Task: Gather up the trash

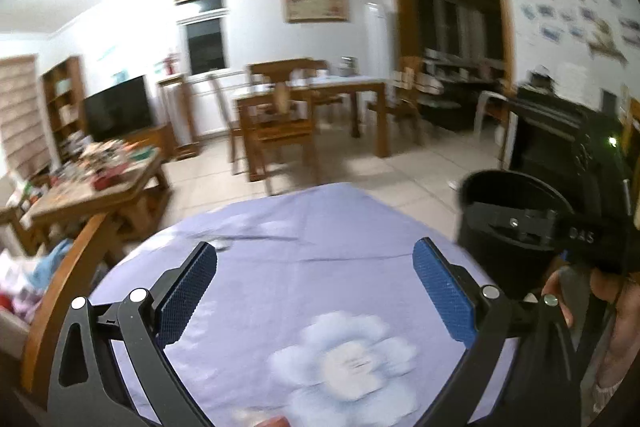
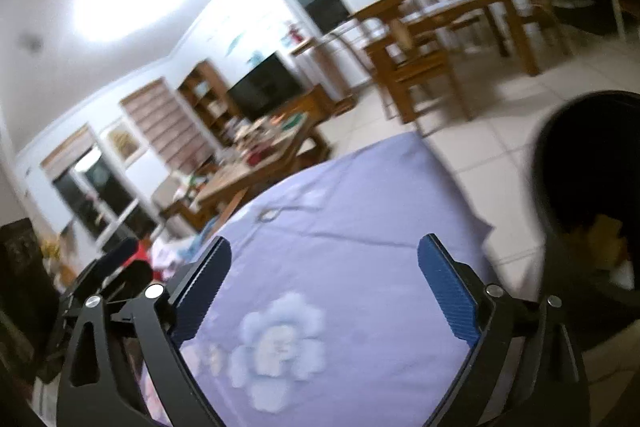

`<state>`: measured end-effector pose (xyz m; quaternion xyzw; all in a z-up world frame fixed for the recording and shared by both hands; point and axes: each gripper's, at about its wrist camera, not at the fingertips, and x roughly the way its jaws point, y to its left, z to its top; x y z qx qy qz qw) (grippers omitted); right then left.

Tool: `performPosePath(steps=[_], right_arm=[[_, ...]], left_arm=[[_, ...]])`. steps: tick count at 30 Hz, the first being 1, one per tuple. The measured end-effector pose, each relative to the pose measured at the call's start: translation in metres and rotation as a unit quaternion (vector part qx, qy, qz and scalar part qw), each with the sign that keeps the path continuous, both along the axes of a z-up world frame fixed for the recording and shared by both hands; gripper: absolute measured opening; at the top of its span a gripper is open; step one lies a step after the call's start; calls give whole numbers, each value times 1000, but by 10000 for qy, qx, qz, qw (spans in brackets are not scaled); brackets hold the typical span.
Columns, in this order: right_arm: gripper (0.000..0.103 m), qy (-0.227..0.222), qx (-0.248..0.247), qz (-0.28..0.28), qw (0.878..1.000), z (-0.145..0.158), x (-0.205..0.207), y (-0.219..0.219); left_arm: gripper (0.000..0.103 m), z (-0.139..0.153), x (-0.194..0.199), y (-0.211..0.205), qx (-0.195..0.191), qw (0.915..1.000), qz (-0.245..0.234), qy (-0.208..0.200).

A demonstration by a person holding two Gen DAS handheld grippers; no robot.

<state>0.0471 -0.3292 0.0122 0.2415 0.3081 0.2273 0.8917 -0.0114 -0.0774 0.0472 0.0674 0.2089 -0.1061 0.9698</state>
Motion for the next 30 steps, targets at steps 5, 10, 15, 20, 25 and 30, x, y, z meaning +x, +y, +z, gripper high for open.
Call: performPosePath(steps=[5,10,15,20,25,30], right_arm=[[98,-37,-385,443,9983,9,9,80],[98,-793,-882,333,9924,20,0,139],[98,-2066,-1923,-460,9582,24,-7,180],[98,-2309,-2342,-589,9425,10,5,194],[98,-2046,-1970,-473,9576,-4,20,188],[98,-1824,-1792,-392,9660,-12,29,188]], left_arm=[[98,-8,-5,62,-131,9974,712,-10],[98,-16,-5,101,-270,9925,1179,-147],[98,-19,2,118,-378,9869,1542,-276],[98,-26,10,123,-448,9835,1733,-259],[98,-32,13,130,-556,9814,1824,-235],[98,-37,19,134,-596,9841,1670,-107]])
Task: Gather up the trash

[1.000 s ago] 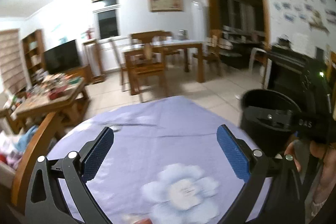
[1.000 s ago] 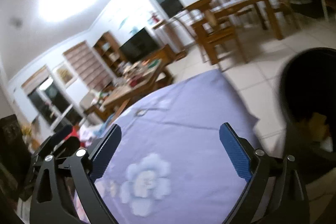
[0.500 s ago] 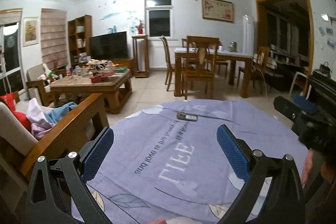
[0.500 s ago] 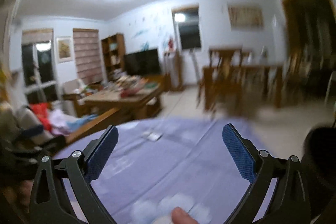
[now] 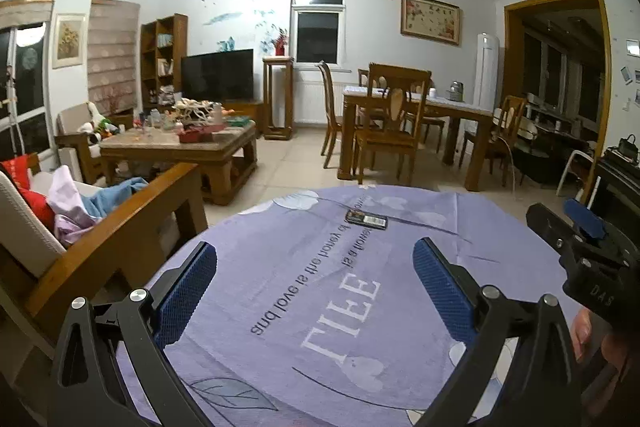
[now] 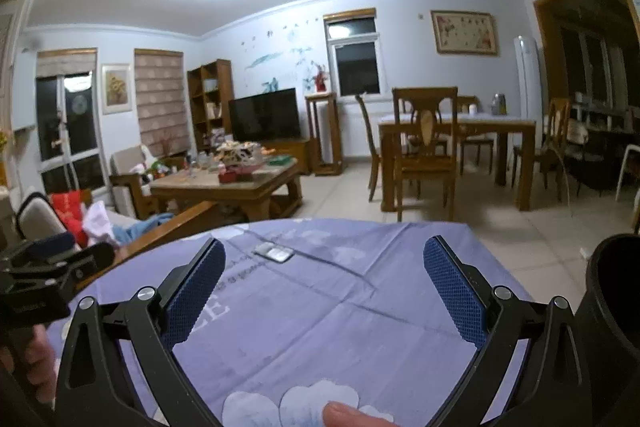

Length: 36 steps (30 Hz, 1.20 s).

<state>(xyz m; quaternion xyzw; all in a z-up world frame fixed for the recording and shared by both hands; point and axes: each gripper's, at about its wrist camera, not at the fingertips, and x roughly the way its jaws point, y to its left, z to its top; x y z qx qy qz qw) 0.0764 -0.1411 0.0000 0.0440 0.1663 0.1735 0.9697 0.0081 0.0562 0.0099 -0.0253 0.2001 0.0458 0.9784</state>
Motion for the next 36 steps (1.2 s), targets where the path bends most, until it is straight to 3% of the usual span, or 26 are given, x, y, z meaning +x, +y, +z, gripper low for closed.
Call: performPosePath(steps=[36], right_arm=[[98,62,-152,124,9998,-11,9,0]], left_arm=[[98,-16,11,3,139,9994,-43,315]])
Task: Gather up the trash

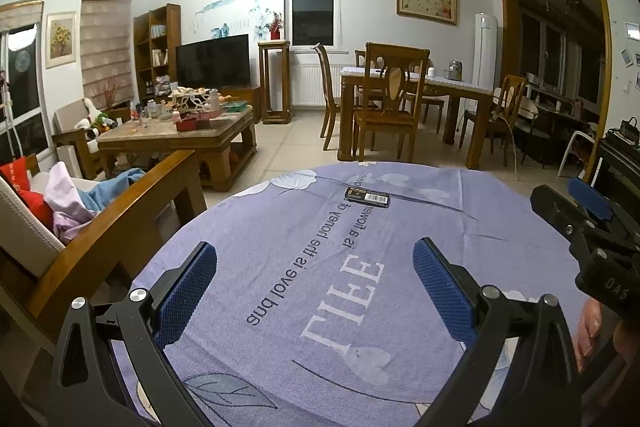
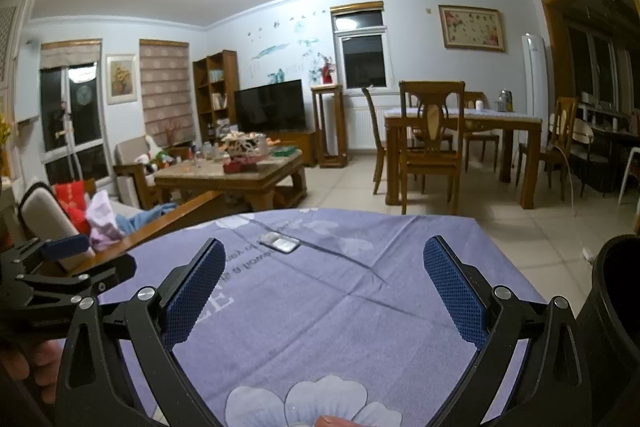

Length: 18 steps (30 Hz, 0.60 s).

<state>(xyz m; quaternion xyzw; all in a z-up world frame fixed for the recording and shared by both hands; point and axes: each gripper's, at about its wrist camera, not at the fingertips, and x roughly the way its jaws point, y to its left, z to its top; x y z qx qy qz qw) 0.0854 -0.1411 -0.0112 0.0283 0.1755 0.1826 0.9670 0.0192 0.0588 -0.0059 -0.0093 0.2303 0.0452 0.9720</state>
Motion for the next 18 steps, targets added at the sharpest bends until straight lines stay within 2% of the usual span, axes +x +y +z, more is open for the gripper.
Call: performPosePath(steps=[18], right_arm=[[98,1,14,-5,10000,-1,-1,1]], left_arm=[[98,0,-3,2,16,9999,100,-25]])
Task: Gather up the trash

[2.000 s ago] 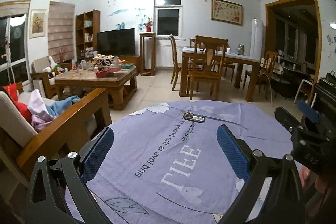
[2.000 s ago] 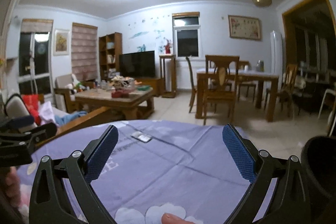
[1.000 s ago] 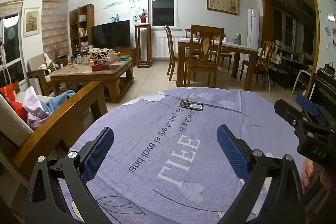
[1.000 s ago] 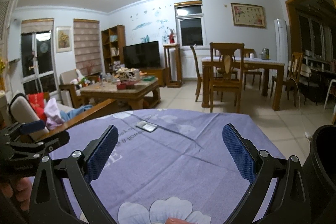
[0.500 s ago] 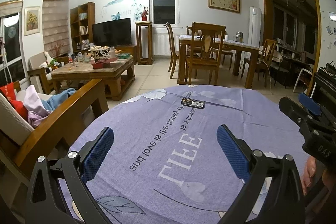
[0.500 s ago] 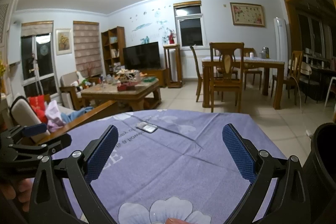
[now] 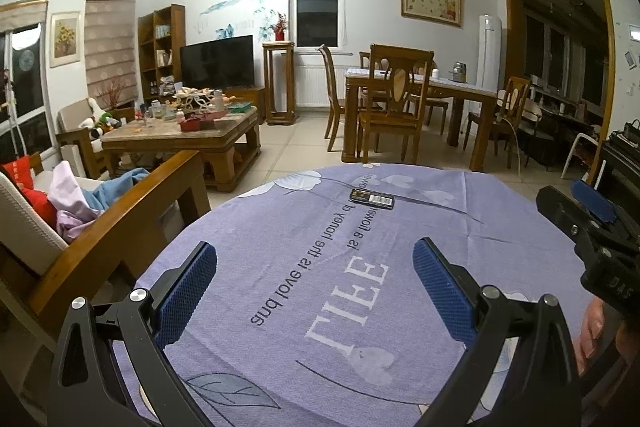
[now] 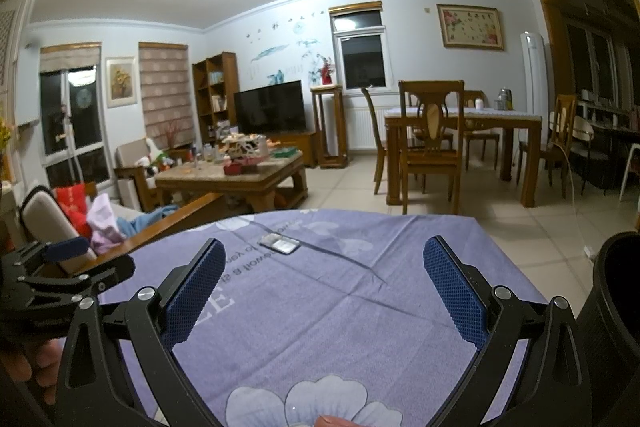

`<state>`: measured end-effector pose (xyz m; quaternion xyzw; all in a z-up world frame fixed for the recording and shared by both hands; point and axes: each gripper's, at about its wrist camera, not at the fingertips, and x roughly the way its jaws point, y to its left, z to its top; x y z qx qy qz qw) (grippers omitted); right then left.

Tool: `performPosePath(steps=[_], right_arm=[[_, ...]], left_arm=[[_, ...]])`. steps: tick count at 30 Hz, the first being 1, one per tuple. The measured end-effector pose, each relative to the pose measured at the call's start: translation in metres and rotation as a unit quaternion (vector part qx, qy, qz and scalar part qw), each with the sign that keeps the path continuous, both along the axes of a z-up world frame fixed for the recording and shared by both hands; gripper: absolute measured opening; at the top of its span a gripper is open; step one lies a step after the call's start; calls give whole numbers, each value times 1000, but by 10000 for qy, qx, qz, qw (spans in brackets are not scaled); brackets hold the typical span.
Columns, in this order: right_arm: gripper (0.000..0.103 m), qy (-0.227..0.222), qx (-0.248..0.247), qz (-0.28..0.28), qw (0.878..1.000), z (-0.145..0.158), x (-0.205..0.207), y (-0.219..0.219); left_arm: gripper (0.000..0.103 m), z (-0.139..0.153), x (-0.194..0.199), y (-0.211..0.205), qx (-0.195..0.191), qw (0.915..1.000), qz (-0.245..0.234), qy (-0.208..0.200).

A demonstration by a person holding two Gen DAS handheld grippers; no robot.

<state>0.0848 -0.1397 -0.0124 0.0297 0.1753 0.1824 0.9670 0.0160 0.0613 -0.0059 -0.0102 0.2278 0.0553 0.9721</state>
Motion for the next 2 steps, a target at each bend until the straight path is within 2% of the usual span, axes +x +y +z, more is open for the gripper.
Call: performPosePath(steps=[2], right_arm=[[98,0,2,0,10000,0,1,0]], left_arm=[[98,0,-2,0,-9,10000,20,-5]])
